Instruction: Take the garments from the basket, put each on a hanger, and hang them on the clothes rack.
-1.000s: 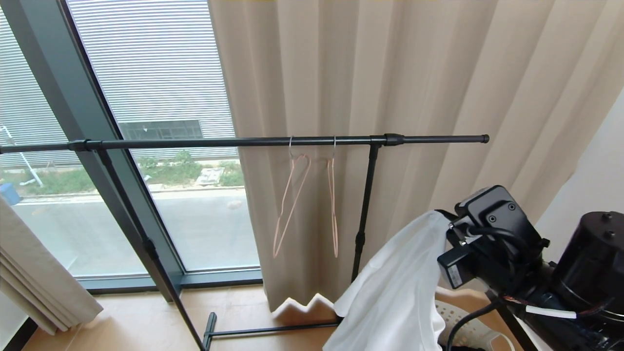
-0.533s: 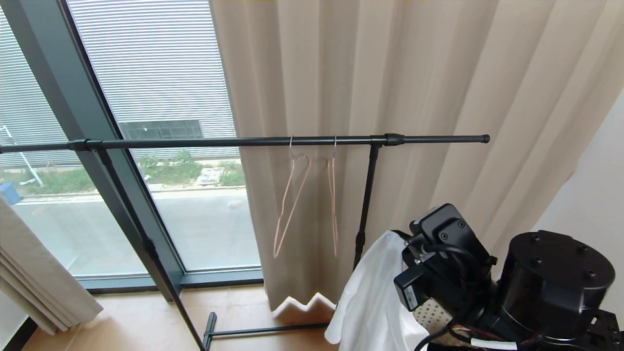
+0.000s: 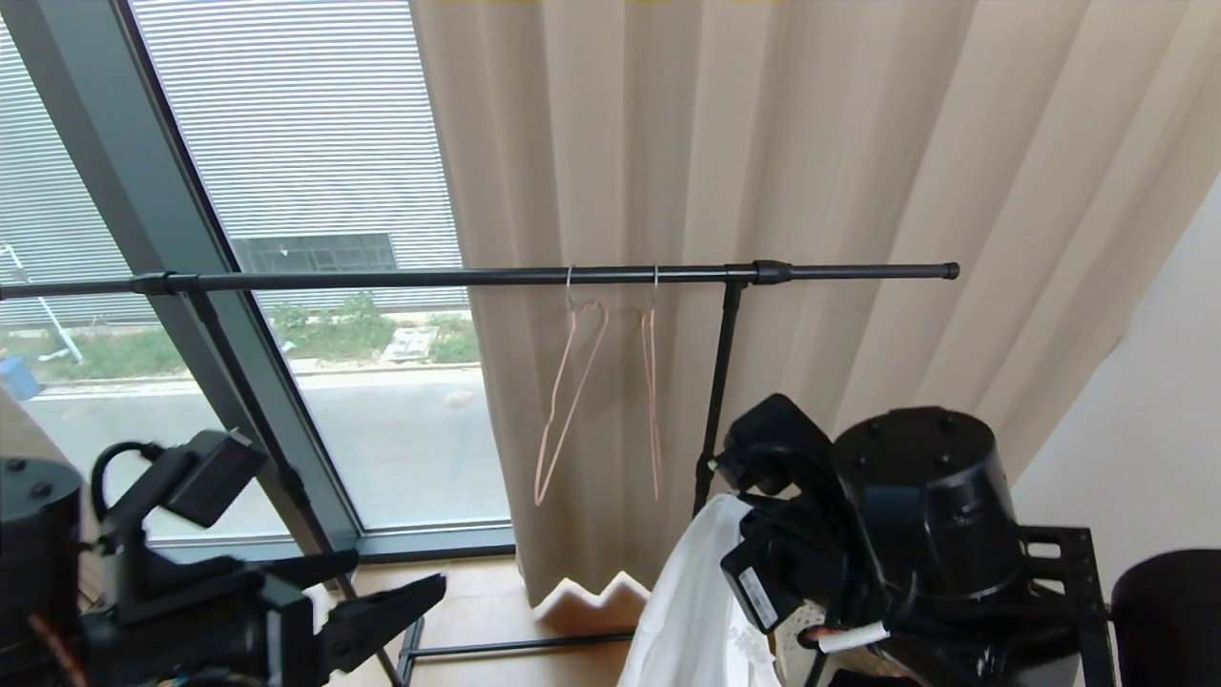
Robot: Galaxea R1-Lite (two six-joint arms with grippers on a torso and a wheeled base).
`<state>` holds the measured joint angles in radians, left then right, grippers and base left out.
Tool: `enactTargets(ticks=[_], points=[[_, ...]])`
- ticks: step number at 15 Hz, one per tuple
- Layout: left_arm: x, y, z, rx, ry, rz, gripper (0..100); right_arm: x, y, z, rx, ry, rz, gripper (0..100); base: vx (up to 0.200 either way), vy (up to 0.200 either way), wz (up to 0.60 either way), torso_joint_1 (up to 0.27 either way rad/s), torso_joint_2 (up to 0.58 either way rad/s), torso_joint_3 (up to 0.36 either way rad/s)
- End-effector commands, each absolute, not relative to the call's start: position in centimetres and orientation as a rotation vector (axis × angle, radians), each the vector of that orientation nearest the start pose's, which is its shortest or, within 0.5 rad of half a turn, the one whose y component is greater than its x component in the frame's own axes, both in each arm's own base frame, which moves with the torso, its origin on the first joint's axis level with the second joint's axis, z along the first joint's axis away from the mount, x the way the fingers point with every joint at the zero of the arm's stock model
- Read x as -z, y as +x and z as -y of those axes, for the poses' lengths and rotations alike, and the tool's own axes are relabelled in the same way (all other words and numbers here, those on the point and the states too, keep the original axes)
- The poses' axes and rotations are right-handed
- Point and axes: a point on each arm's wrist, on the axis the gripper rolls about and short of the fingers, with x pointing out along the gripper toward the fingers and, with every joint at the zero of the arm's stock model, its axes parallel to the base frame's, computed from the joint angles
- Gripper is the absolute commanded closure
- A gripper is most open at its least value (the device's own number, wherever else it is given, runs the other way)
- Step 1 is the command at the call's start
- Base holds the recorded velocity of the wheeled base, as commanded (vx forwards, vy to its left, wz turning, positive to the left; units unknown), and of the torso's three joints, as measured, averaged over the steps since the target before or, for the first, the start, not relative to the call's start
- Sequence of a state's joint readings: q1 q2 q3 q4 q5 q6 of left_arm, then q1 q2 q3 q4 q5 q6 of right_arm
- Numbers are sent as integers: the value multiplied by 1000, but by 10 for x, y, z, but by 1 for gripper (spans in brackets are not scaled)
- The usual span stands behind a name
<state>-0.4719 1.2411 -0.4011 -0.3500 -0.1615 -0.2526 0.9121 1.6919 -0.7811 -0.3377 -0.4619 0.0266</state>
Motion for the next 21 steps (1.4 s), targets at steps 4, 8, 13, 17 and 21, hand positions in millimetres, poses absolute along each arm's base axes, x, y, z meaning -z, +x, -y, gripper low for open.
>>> enactTargets(ticks=[4,8,13,17,21], points=[[-164,194,169,642,-83,-560,0,-213,234,-228,-647,-129,-596,100,0,0,0,0,0,0],[-147,187,177,604,-78,-560,0,-197,239,-242,-581,-115,-600,100,0,0,0,0,0,0],[-129,193,192,578,-205,-560,0,-201,261,-270,-342,-25,-525,100,0,0,0,0,0,0],[-118,201,201,536,-205,-549,0,-200,272,-279,-235,12,-485,100,0,0,0,0,0,0],[-91,216,214,418,-153,-571,0,-202,269,-284,-245,34,-481,100,0,0,0,0,0,0]])
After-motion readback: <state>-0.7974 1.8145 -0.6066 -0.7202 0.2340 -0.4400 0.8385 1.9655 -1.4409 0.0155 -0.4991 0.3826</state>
